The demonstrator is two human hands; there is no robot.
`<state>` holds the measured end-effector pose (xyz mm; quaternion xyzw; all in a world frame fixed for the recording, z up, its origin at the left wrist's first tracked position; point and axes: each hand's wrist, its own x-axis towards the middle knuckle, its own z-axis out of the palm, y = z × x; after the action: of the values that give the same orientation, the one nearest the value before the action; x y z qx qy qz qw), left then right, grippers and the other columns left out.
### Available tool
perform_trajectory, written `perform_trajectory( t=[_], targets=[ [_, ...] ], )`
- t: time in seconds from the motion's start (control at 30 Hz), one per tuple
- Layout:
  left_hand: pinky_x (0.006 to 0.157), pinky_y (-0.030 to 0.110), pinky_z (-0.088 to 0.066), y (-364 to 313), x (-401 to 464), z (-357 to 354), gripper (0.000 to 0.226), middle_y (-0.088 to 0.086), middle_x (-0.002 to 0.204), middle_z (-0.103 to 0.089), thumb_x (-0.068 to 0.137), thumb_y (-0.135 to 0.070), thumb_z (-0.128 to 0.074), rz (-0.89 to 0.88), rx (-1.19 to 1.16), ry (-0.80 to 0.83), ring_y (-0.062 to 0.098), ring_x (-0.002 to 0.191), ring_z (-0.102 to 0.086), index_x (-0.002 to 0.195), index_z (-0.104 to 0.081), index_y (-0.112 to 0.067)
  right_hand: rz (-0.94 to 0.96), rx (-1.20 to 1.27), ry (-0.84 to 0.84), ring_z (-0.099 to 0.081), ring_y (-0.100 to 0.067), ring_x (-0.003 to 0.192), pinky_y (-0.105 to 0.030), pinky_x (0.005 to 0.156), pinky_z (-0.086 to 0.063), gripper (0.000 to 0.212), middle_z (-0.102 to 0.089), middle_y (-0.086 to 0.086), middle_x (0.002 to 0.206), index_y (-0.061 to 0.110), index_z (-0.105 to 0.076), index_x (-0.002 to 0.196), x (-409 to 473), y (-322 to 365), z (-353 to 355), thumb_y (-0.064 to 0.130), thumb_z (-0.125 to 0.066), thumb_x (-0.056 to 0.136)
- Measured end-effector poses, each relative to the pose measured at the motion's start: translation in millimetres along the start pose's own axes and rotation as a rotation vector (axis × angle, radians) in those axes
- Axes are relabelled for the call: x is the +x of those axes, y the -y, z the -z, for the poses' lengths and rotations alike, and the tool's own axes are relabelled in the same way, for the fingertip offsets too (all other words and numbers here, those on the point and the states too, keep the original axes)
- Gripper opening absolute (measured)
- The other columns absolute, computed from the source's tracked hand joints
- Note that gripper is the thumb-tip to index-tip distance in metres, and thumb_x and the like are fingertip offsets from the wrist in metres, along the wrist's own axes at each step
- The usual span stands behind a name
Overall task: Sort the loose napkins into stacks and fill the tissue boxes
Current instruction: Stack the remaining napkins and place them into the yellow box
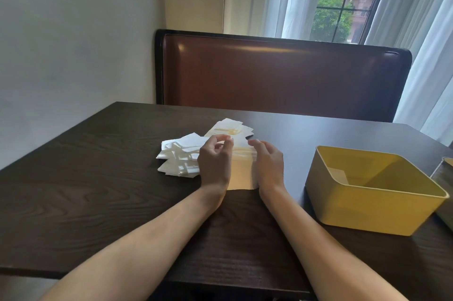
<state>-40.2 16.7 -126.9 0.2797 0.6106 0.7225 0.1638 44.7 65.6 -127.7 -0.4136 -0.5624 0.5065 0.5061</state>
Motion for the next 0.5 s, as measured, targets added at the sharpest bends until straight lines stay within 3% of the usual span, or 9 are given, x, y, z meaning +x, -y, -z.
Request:
perform_trajectory(
  t=[0.17, 0.33, 0.43, 0.5],
  targets=[
    [0.073, 0.028, -0.043, -2.0, 1.9, 3.5, 0.025, -0.007, 0.094, -0.066, 0.096, -0.013, -0.045, 0.048, -0.007, -0.048, 0.014, 0.086, -0.058, 0.102, -0.067, -0.023, -0.041, -0.042, -0.051, -0.061, -0.018, 0.101, -0.038, 0.091, -0.054, 0.023, -0.067, 0.007, 0.100, 0.025, -0.070, 0.097, 1.9, -1.7, 2.1, 0.022, -0.047, 0.098],
    [0.069, 0.018, -0.040, -2.9, -1.5, 1.4, 0.017, -0.007, 0.091, -0.066, 0.095, -0.014, -0.052, -0.001, 0.039, -0.003, 0.006, 0.084, -0.058, 0.104, -0.066, -0.020, -0.015, -0.015, 0.004, -0.066, -0.021, 0.093, -0.039, 0.082, -0.056, 0.023, -0.069, 0.003, 0.093, 0.021, -0.071, 0.093, -0.7, 1.0, 1.0, 0.032, -0.051, 0.098],
    [0.075, 0.023, -0.044, -1.5, 2.0, 1.8, 0.022, -0.003, 0.095, -0.068, 0.096, -0.012, -0.046, 0.035, 0.016, -0.011, 0.011, 0.092, -0.060, 0.099, -0.065, -0.022, -0.021, -0.031, -0.011, -0.062, -0.016, 0.090, -0.034, 0.080, -0.052, 0.027, -0.065, 0.007, 0.090, 0.018, -0.071, 0.094, -0.1, 1.9, 0.9, 0.031, -0.048, 0.100],
    [0.077, 0.021, -0.043, -1.7, 1.2, 1.7, 0.021, -0.006, 0.095, -0.067, 0.100, -0.018, -0.046, 0.024, 0.012, 0.041, 0.006, 0.091, -0.058, 0.097, -0.067, -0.019, -0.006, -0.066, -0.008, -0.061, -0.014, 0.089, -0.033, 0.078, -0.050, 0.030, -0.064, 0.007, 0.090, 0.016, -0.070, 0.098, 0.3, 1.1, 0.5, 0.033, -0.046, 0.101]
  ],
)
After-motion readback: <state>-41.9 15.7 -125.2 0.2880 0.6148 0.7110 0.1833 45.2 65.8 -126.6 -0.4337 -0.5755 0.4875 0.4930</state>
